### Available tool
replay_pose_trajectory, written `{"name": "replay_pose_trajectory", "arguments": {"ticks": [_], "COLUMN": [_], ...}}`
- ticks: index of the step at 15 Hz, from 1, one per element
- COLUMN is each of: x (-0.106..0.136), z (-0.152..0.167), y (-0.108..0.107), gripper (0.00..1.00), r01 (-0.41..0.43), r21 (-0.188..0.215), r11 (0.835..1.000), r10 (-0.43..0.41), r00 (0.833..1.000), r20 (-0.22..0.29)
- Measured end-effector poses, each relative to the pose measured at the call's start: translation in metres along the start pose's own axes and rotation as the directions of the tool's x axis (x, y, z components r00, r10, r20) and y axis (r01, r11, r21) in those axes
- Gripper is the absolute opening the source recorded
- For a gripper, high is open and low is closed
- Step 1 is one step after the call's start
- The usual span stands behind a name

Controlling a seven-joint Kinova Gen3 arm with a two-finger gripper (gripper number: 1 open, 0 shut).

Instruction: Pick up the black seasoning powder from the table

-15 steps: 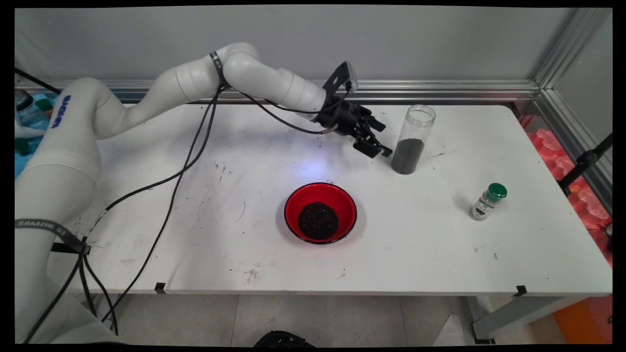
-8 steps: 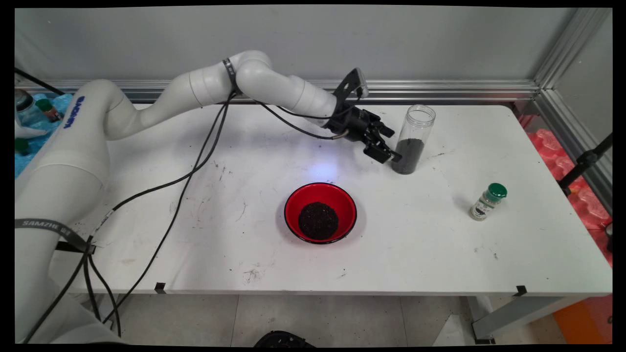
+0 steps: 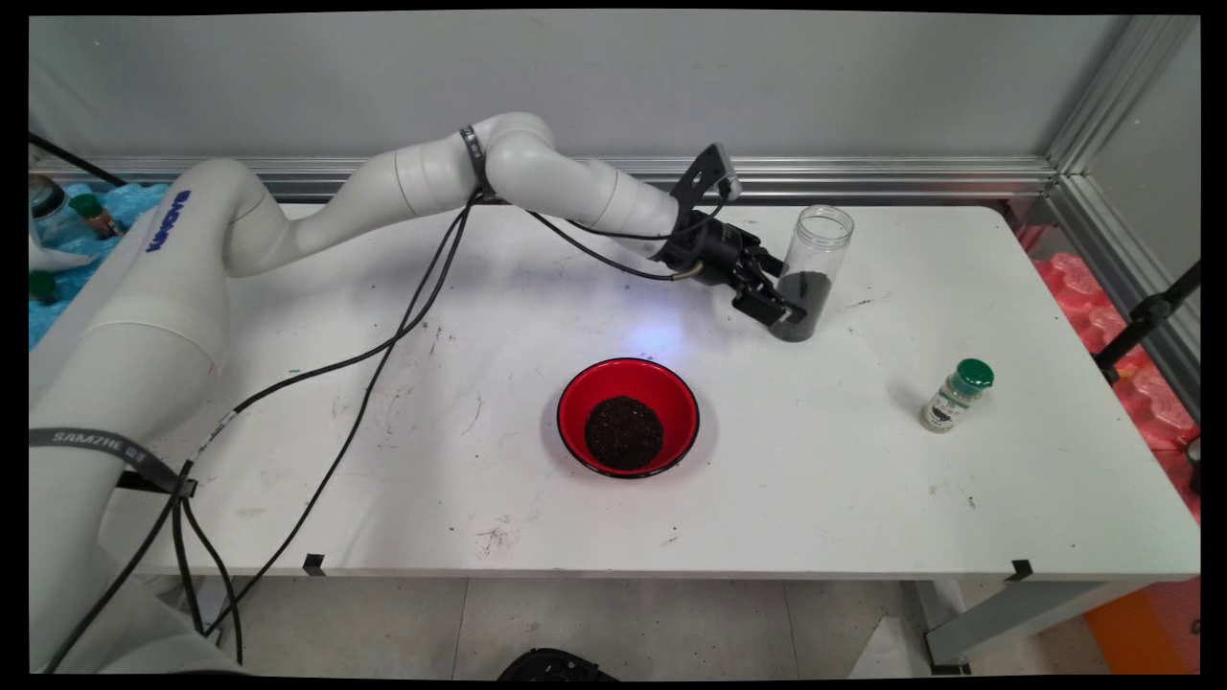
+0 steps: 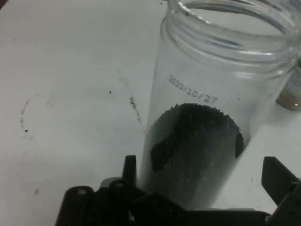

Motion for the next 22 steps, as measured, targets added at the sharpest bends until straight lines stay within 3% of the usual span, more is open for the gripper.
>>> {"name": "replay_pose_trajectory", "arguments": {"ticks": [19,20,22], "x": [-0.008,-0.007,-0.007], "z": [0.017,0.017,0.016], "y": [0.002,0.002,0.003], "gripper": [1.0,0.0,0.0], "r01": [0.1,0.105,0.11], "r21": [0.02,0.018,0.015], "r11": [0.995,0.994,0.994], "r10": [-0.1,-0.104,-0.109], "r00": [0.995,0.994,0.993], "r20": [-0.022,-0.026,-0.032]}}
